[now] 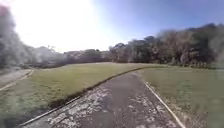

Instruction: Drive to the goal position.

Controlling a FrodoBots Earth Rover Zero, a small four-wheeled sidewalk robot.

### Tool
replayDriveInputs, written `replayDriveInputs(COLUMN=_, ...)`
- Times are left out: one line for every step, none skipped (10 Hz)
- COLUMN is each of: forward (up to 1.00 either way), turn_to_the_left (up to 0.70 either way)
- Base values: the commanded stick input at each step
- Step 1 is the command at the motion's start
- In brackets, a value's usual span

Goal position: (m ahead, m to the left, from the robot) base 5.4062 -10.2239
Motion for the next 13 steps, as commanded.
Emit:
replayDriveInputs(forward=0.50, turn_to_the_left=0.00)
replayDriveInputs(forward=0.50, turn_to_the_left=0.00)
replayDriveInputs(forward=0.50, turn_to_the_left=-0.02)
replayDriveInputs(forward=0.50, turn_to_the_left=-0.18)
replayDriveInputs(forward=0.50, turn_to_the_left=-0.27)
replayDriveInputs(forward=0.50, turn_to_the_left=-0.27)
replayDriveInputs(forward=0.50, turn_to_the_left=-0.27)
replayDriveInputs(forward=0.50, turn_to_the_left=-0.27)
replayDriveInputs(forward=0.50, turn_to_the_left=-0.27)
replayDriveInputs(forward=0.50, turn_to_the_left=-0.14)
replayDriveInputs(forward=0.50, turn_to_the_left=0.00)
replayDriveInputs(forward=0.50, turn_to_the_left=0.00)
replayDriveInputs(forward=0.50, turn_to_the_left=0.00)
